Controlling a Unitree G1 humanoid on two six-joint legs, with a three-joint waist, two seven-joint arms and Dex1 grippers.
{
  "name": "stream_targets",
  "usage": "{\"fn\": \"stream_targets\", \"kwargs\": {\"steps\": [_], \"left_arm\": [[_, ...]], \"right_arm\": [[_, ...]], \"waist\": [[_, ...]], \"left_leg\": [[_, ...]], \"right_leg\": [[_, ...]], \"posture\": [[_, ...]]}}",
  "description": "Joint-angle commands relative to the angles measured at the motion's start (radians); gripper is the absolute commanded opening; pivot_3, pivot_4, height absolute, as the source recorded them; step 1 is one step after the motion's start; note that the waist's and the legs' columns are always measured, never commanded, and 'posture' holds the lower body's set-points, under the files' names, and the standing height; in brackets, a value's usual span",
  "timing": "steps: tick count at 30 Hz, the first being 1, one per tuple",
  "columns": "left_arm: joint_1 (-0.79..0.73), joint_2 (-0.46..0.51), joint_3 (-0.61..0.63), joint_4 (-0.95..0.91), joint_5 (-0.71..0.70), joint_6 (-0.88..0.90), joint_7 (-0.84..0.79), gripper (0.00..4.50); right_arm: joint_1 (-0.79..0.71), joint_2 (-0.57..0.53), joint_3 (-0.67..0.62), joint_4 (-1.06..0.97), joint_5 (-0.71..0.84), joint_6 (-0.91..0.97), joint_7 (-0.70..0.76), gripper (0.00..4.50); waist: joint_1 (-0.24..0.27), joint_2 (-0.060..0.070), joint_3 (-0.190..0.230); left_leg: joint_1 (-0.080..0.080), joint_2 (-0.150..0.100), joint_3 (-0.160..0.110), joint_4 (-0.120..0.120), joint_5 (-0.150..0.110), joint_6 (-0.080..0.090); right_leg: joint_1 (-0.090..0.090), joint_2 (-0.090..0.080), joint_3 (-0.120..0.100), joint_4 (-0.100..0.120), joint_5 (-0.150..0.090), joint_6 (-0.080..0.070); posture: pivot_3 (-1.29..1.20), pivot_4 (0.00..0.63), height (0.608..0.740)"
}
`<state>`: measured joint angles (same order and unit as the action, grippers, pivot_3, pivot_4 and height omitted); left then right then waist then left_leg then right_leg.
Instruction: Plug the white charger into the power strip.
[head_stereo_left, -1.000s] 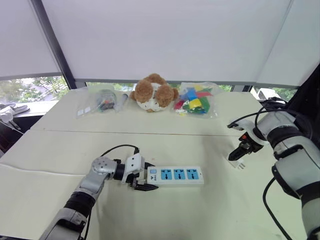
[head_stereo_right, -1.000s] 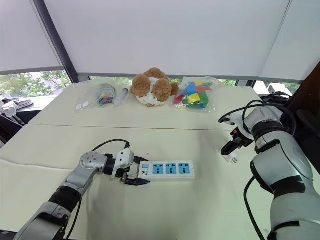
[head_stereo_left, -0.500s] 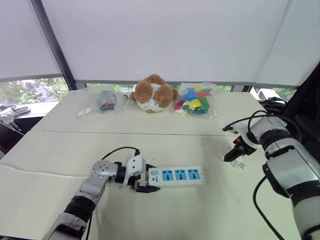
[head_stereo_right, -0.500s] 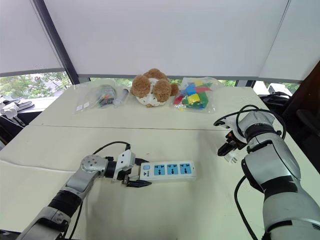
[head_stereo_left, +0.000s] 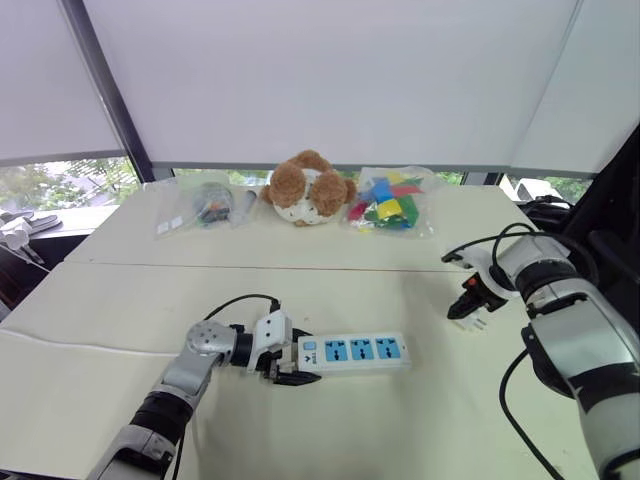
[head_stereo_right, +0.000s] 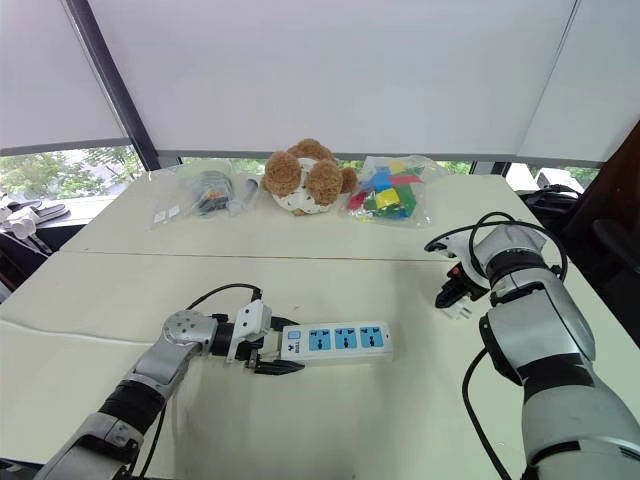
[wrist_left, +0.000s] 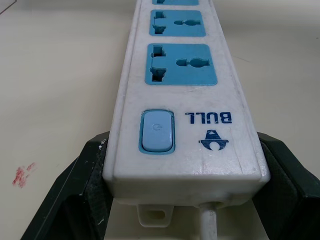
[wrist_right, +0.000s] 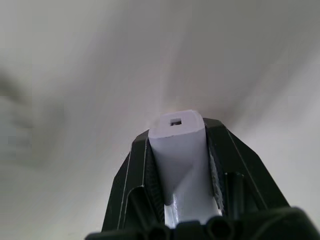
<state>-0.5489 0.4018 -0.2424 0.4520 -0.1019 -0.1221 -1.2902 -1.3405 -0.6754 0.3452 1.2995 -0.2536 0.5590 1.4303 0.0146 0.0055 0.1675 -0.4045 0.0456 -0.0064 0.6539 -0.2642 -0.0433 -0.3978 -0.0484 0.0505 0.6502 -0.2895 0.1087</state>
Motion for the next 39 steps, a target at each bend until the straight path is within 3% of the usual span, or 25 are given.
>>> {"fn": "stream_targets", "kwargs": {"steps": [1,4,6,10,17,21,30,39], "left_arm": [[0.008,-0.008,-0.065,0.046,0.014,0.008,-0.075,3.05],[-0.039,0.003,-0.060,0.105,0.009,-0.007,-0.132,3.05],[-0.086,0.006,-0.054,0.169,0.009,-0.021,-0.173,3.05],[-0.179,0.006,-0.062,0.318,0.037,-0.080,-0.242,3.05],[-0.245,0.020,-0.070,0.414,0.031,-0.136,-0.323,3.05],[-0.237,0.054,-0.090,0.403,0.013,-0.142,-0.324,3.05],[-0.180,0.120,-0.115,0.283,-0.039,-0.083,-0.324,3.05],[-0.150,0.141,-0.100,0.223,-0.048,-0.034,-0.324,3.05]], "right_arm": [[-0.015,-0.047,-0.195,-0.143,0.197,-0.060,0.145,0.78],[0.125,-0.045,-0.425,-0.392,0.412,-0.029,0.109,0.78],[0.270,-0.005,-0.539,-0.614,0.505,0.010,-0.002,0.78],[0.533,0.089,-0.607,-1.002,0.693,0.176,-0.067,0.78],[0.853,0.217,-0.553,-1.341,0.772,0.033,-0.145,0.78],[0.951,0.262,-0.503,-1.372,0.748,-0.110,-0.175,0.78],[0.989,0.311,-0.422,-1.240,0.720,-0.323,-0.186,0.78],[1.023,0.317,-0.376,-1.213,0.735,-0.368,-0.187,0.78]], "waist": [[-0.002,0.000,0.000],[-0.002,0.000,0.000],[0.001,-0.003,-0.001],[-0.005,-0.003,-0.001],[-0.025,-0.003,-0.001],[-0.031,-0.004,0.000],[-0.033,-0.004,0.000],[-0.028,-0.004,0.000]], "left_leg": [[0.000,0.000,0.000,0.000,0.000,0.000],[0.000,0.000,-0.001,-0.001,0.000,0.000],[0.000,0.000,-0.004,-0.002,0.000,0.000],[0.000,0.001,-0.006,-0.002,0.000,0.000],[-0.001,0.001,-0.007,-0.002,0.000,0.000],[-0.001,0.001,-0.008,-0.002,0.000,0.000],[0.000,0.002,-0.007,-0.002,0.000,0.000],[0.000,0.002,-0.007,-0.002,0.000,0.000]], "right_leg": [[0.000,0.000,0.000,0.000,0.000,0.000],[0.000,0.001,0.000,-0.001,0.000,0.001],[0.001,0.002,0.000,-0.001,0.000,0.001],[0.000,0.003,-0.001,0.000,0.000,0.001],[-0.001,0.004,-0.001,0.002,0.000,0.001],[-0.001,0.004,-0.001,0.001,0.000,0.001],[-0.001,0.005,0.000,0.003,0.000,0.001],[0.000,0.006,0.000,0.003,0.000,0.001]], "posture": [[0.00,0.150,0.739],[0.00,0.150,0.739],[0.00,0.150,0.739],[0.00,0.150,0.739],[0.00,0.150,0.739],[0.00,0.150,0.739],[0.00,0.150,0.739],[0.00,0.150,0.739]]}}
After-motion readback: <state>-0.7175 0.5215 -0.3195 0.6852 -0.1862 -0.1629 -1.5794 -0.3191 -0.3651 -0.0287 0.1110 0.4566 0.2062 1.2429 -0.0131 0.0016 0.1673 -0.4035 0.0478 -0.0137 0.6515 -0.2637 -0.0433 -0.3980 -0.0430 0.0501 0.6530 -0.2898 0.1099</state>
